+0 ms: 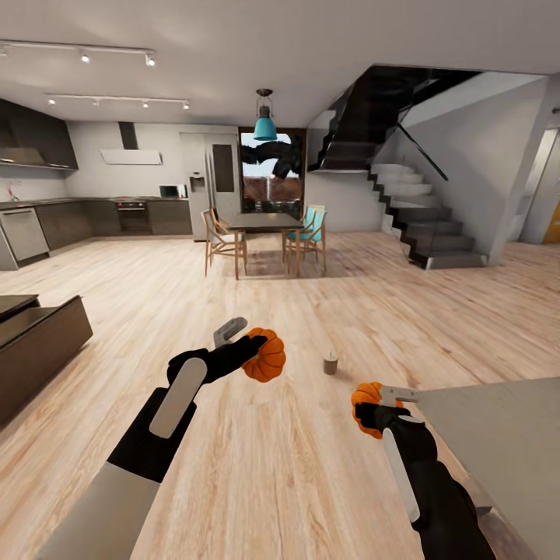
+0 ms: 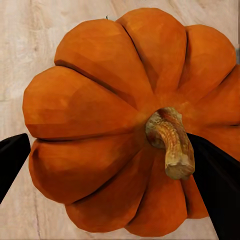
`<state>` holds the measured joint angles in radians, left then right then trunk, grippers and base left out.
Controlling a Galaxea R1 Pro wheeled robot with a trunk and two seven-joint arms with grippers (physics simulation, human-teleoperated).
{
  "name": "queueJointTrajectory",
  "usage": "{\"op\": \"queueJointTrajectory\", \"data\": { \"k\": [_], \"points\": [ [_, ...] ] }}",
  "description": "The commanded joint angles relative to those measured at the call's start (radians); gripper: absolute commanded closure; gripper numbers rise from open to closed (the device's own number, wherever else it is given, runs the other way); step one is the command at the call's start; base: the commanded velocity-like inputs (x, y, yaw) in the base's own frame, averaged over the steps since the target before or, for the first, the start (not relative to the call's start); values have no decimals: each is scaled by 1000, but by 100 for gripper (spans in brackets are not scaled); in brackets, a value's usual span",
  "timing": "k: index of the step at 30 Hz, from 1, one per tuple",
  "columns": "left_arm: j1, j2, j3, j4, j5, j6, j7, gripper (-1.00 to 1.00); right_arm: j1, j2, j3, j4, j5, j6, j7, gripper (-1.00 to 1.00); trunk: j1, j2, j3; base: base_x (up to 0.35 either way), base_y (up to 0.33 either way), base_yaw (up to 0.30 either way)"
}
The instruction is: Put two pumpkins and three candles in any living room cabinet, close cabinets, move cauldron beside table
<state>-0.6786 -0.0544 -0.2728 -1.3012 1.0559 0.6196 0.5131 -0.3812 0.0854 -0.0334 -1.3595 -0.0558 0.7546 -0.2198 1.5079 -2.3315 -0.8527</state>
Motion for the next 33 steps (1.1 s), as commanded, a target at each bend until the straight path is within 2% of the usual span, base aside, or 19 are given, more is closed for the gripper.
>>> {"op": "queueJointTrajectory", "data": {
  "k": [1,9,20,33],
  "points": [
    [-1,0,1,-1,12,-1,10,100,-1,1,0,-1,-6,3,-6,100,0,-1,-1,120,-118,-5],
    [-1,1,13,-1,12,-2,10,100,-1,2,0,-1,-6,3,-6,100,0,-1,-1,87,-18,-1],
    [-1,1,14,-1,13,-3,10,100,-1,2,1,-1,-4,3,-7,100,0,-1,-2,316,0,0],
    [-1,1,15,-1,13,-3,10,100,-1,2,1,-1,-4,3,-7,100,0,-1,-15,330,0,0]
  ]
}}
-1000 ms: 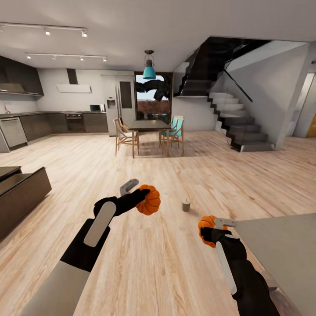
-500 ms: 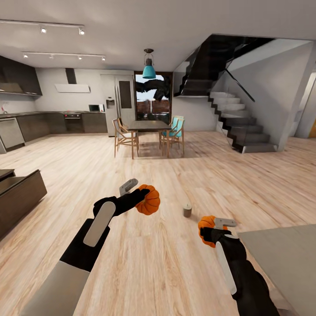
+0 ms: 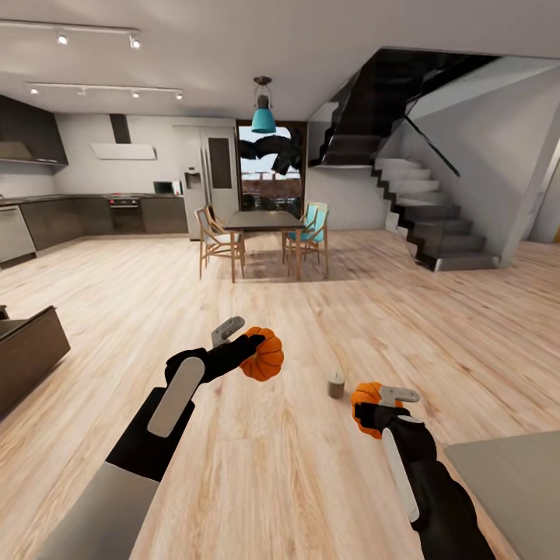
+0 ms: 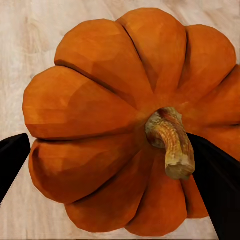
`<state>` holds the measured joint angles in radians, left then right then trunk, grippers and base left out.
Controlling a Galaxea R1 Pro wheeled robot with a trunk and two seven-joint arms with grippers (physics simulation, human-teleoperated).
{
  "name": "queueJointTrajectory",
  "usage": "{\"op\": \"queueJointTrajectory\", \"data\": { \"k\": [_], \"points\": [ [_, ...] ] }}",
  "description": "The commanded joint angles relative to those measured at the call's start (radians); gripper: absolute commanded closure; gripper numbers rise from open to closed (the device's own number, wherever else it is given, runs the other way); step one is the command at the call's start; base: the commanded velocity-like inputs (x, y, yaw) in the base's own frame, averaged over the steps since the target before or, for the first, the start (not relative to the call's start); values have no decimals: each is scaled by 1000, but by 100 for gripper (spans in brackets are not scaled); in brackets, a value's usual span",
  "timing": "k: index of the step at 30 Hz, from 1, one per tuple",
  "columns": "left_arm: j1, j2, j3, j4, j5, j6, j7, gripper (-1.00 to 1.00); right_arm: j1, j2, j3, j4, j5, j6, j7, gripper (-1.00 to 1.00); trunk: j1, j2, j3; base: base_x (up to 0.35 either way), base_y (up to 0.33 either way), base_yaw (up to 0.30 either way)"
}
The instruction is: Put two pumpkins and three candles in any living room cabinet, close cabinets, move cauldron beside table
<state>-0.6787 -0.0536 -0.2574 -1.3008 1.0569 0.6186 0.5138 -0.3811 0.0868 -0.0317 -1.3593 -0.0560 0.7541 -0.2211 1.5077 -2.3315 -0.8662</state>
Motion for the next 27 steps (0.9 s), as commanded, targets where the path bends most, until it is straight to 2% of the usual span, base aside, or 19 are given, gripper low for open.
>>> {"op": "queueJointTrajectory", "data": {
  "k": [1,13,27],
  "points": [
    [-1,0,0,-2,12,-2,10,100,-1,1,-1,-1,-4,4,-6,100,0,-1,-2,330,0,0],
    [-1,0,0,-2,11,-2,11,100,-1,1,0,-1,-2,4,-6,100,0,-1,-15,328,0,8],
    [-1,1,0,-2,11,-2,11,100,-1,1,1,-5,-1,4,-6,100,0,-1,-20,316,0,210]
  ]
}}
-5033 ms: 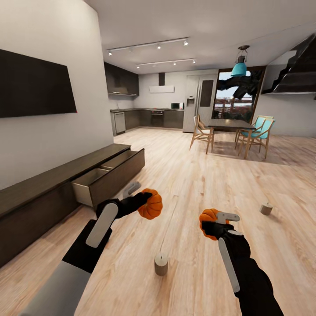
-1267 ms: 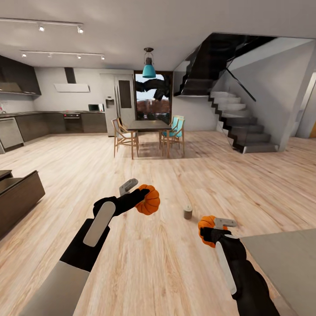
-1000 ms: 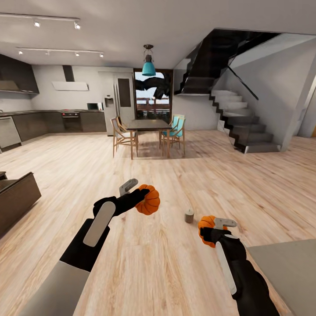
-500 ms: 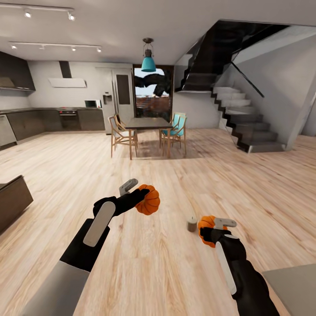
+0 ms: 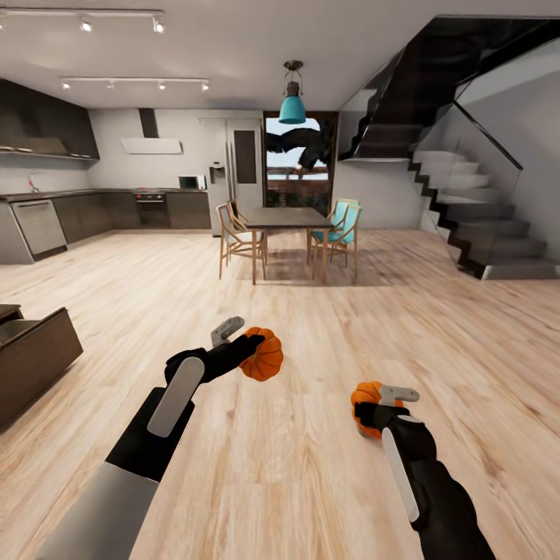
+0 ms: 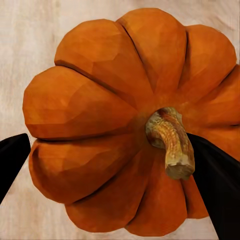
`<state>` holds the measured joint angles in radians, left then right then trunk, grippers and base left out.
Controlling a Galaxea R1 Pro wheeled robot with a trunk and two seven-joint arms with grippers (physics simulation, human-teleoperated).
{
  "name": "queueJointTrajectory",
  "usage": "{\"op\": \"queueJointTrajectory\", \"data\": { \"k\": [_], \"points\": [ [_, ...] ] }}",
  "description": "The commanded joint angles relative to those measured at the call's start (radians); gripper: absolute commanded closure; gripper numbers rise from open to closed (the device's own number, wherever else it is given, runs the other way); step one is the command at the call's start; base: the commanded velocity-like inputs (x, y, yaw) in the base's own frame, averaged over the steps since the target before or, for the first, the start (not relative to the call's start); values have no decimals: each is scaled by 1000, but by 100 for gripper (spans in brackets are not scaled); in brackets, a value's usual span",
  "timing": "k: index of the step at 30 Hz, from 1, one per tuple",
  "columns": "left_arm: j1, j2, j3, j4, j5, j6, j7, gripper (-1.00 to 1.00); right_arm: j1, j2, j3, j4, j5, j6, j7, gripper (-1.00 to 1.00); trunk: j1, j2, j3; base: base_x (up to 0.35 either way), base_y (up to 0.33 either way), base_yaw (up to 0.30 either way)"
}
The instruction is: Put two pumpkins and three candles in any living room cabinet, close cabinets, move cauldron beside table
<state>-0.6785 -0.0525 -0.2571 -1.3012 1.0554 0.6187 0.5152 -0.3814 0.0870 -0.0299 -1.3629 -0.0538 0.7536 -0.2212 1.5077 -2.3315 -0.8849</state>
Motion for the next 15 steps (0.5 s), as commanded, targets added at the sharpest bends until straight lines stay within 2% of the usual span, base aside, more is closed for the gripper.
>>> {"op": "queueJointTrajectory", "data": {
  "k": [1,15],
  "points": [
    [-1,0,-1,-1,12,-2,9,100,-1,0,-1,-2,-3,4,-7,100,0,-1,-1,309,0,270],
    [-1,0,-1,-1,12,-2,9,100,-1,0,-1,-5,-3,3,-7,100,0,-1,3,272,0,272]
  ]
}}
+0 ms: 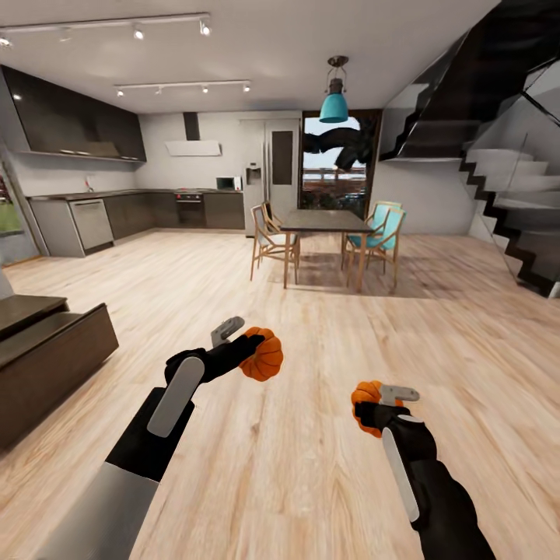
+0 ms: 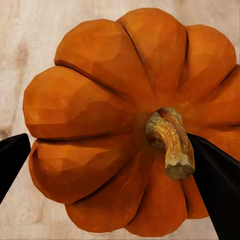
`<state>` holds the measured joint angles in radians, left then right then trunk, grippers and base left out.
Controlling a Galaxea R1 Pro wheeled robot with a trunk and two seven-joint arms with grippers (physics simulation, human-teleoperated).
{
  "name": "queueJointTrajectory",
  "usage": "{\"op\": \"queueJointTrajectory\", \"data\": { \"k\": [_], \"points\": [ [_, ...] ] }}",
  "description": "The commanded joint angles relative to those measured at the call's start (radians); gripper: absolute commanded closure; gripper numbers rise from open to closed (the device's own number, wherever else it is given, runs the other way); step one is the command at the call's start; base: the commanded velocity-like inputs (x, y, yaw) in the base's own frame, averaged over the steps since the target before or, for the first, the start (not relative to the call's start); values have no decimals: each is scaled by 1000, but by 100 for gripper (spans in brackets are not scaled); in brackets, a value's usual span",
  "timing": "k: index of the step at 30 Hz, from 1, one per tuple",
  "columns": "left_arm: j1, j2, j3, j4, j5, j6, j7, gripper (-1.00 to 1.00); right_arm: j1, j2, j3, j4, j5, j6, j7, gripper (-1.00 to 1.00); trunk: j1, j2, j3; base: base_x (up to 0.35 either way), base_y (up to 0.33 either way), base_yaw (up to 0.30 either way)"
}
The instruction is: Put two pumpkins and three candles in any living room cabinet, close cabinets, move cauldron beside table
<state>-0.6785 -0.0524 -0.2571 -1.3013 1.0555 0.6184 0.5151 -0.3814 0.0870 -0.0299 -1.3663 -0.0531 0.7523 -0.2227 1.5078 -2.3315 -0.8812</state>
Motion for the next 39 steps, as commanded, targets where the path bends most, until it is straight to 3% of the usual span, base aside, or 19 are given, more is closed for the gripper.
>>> {"op": "queueJointTrajectory", "data": {
  "k": [1,19,39],
  "points": [
    [-1,0,-1,-1,12,-2,9,100,-1,0,-1,-2,-4,4,-6,100,0,-1,-1,247,0,273],
    [-1,0,4,-2,12,-3,9,100,-1,0,-2,1,-4,-14,-5,100,0,-1,11,250,-142,255],
    [-1,0,4,-3,12,-3,9,100,-1,3,5,0,-9,-14,-4,100,0,-1,12,321,-22,36]
  ]
}}
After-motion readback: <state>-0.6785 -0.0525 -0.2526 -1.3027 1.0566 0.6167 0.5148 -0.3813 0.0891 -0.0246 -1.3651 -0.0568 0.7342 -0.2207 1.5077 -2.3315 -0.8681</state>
